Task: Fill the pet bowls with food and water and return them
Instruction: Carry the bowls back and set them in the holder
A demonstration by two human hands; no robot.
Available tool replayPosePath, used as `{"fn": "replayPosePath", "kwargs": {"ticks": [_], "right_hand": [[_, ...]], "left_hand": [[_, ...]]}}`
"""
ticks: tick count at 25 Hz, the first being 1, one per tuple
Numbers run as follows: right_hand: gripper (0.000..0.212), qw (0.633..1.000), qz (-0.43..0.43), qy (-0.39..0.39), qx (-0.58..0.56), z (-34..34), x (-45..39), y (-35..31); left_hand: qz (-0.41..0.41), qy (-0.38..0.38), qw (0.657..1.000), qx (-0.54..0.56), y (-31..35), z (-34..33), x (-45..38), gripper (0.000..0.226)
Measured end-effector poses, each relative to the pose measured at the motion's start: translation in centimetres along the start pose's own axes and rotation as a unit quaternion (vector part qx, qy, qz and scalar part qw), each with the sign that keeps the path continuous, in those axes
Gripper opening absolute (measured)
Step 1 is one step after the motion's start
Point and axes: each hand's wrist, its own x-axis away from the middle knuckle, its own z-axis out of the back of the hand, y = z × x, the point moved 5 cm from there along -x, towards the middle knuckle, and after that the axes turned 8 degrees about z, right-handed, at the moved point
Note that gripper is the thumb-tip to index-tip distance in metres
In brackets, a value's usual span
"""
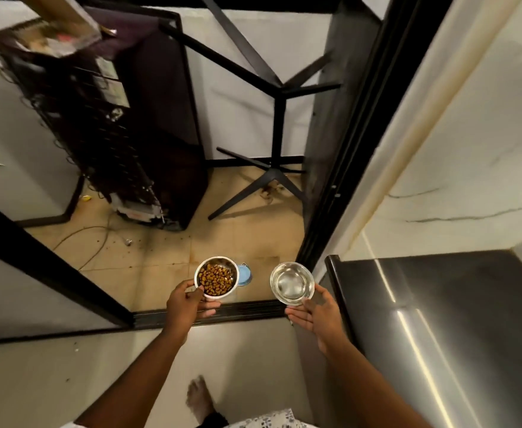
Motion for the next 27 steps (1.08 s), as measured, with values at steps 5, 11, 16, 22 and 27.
{"fn": "replayPosePath", "kwargs": {"ticks": [5, 11, 16, 22, 27], "right_hand": [[0.045, 1.0, 0.001, -0.016, 0.021, -6.8, -3.4, -0.4], [0.05, 0.999, -0.005, 0.012, 0.043, -11.8, -7.5, -0.2], [0.046, 0.996, -0.012, 0.011, 0.087, -14.5, -12.9, -0.7], [0.043, 0.986, -0.052, -0.033, 0.154, -16.9, -21.3, -1.6], [0.043, 0.977, -0.083, -0.05, 0.189, -18.1, -28.4, -0.3]], "left_hand": [[-0.003, 0.003, 1.0, 0.012, 3.6, 3.5, -5.4, 0.02], [0.018, 0.003, 1.0, -0.02, 5.7, 5.8, -12.0, 0.023], [0.056, 0.008, 0.998, 0.001, 6.2, 5.3, -17.3, 0.026], [0.097, 0.028, 0.994, 0.033, 8.4, 2.1, -22.3, 0.025], [0.135, 0.018, 0.991, 0.01, 9.3, 1.7, -26.8, 0.02]]}}
